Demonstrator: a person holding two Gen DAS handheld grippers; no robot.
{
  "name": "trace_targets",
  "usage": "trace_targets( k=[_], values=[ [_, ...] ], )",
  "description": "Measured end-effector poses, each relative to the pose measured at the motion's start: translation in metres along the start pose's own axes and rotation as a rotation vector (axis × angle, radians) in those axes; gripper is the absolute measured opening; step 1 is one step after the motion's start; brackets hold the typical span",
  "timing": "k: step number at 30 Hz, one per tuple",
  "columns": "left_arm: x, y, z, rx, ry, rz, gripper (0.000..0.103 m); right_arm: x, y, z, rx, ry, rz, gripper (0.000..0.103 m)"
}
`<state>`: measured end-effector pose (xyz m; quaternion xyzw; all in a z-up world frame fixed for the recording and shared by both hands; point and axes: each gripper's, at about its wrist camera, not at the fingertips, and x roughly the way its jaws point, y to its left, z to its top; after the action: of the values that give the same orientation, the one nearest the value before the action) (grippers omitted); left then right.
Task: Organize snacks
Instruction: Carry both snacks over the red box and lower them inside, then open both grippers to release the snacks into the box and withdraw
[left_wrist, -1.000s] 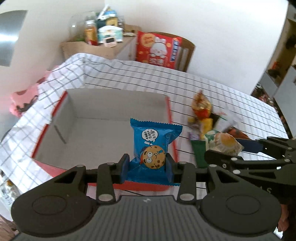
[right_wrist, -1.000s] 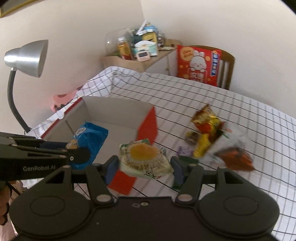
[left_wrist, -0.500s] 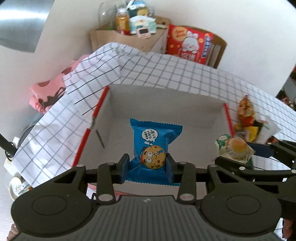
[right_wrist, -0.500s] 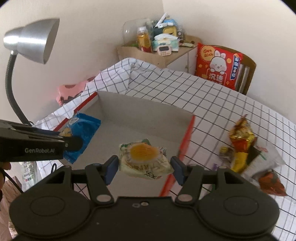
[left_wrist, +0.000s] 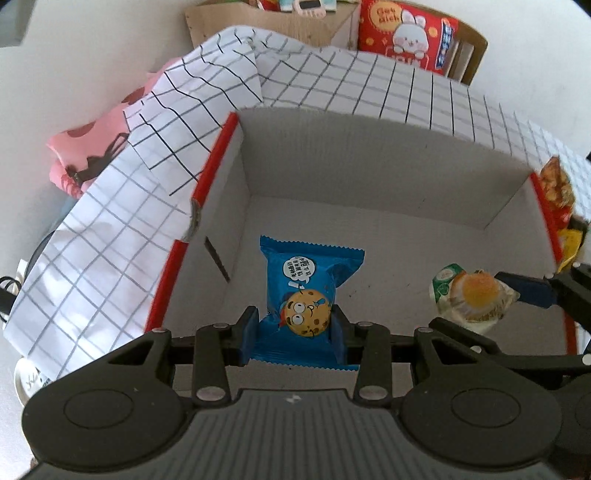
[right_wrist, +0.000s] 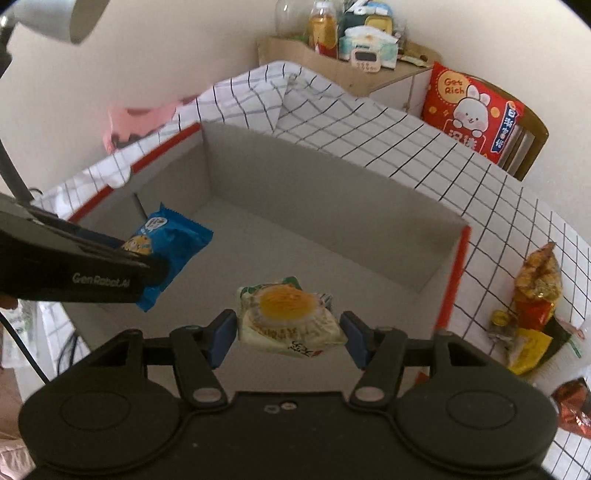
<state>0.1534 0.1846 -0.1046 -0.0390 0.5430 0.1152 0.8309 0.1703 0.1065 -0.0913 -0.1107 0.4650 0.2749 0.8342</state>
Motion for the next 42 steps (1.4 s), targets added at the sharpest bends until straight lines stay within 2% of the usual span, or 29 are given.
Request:
trace_targets(
  k=[6, 15, 21, 23, 27, 30, 42],
  values=[
    [0.018, -0.006, -0.004, 0.022, 0.058, 0.003, 0.04, 0.015, 0.002, -0.002, -0.008, 0.048, 0.003, 0.062],
    [0.02, -0.01, -0.009, 0.029, 0.066, -0.006, 0.041, 0.016, 0.006, -0.009, -0.025, 0.061, 0.016, 0.064],
    [0.007, -0.009, -0.013, 0.033, 0.021, -0.005, 0.05, 0.006, 0.006, -0.009, -0.024, 0.037, 0.023, 0.07],
    [0.0, -0.008, -0.015, 0.027, 0.009, -0.011, 0.05, 0.0, 0.005, -0.01, -0.017, 0.023, 0.021, 0.076],
    [-0.013, -0.005, -0.017, 0.029, -0.026, -0.017, 0.051, -0.014, 0.0, -0.011, 0.003, 0.0, 0.036, 0.077],
    [-0.028, -0.007, -0.02, 0.033, -0.066, -0.023, 0.056, -0.027, -0.005, -0.013, 0.023, -0.021, 0.045, 0.078],
    [-0.081, -0.027, -0.028, 0.071, -0.204, -0.047, 0.056, -0.081, -0.021, -0.022, 0.072, -0.127, 0.083, 0.084]
  ],
)
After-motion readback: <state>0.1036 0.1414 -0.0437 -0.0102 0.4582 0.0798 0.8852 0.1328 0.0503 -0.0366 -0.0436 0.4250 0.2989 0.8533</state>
